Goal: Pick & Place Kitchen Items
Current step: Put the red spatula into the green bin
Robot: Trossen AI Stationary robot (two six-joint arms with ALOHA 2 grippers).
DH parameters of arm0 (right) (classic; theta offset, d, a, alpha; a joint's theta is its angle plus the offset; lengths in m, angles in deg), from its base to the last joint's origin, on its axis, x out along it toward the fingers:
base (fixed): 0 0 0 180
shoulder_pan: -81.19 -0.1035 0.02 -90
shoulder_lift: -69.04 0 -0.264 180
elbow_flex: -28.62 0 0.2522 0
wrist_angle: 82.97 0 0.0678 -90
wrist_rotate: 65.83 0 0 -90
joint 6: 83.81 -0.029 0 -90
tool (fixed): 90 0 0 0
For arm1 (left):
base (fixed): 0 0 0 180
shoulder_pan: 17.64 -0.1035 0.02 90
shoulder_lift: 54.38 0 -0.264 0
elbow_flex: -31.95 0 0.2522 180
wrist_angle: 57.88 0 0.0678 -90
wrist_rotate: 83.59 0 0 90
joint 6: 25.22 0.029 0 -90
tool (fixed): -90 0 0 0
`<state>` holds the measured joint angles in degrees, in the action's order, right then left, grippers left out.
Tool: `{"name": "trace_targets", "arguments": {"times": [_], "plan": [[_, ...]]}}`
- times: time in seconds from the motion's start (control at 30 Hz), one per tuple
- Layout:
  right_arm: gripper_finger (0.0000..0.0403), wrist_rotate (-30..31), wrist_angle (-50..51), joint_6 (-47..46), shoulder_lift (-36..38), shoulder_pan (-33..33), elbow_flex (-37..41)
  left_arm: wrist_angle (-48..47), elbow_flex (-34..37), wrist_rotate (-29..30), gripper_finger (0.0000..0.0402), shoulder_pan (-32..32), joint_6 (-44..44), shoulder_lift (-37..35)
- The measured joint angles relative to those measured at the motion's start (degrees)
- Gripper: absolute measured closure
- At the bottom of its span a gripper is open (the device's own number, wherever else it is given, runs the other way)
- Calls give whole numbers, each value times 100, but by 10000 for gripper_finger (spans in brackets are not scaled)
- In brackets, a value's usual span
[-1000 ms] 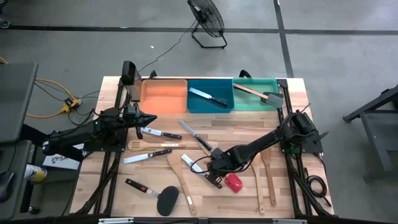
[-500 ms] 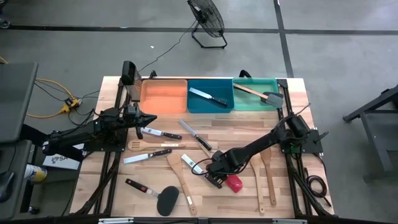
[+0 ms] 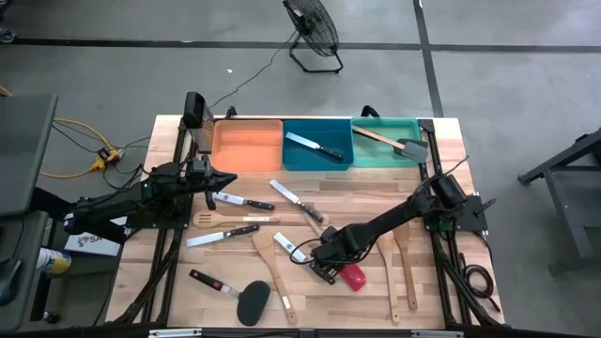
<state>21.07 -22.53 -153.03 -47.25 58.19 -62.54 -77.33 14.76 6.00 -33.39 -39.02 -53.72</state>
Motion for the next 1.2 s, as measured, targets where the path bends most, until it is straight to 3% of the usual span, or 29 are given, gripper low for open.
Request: {"name": "trace_targets", "arguments": {"times": [0.37,0.67,1.2], "plan": [[273,17,-18,-163,-20,-20,10,0,-1,2,402,2,0,-1],[341,-113,-31,-152,-30,18,18,0,0,2,402,2,0,-1],[343,33,227,685,-42,-26,-206,0,0,2,402,0,0,0]]}}
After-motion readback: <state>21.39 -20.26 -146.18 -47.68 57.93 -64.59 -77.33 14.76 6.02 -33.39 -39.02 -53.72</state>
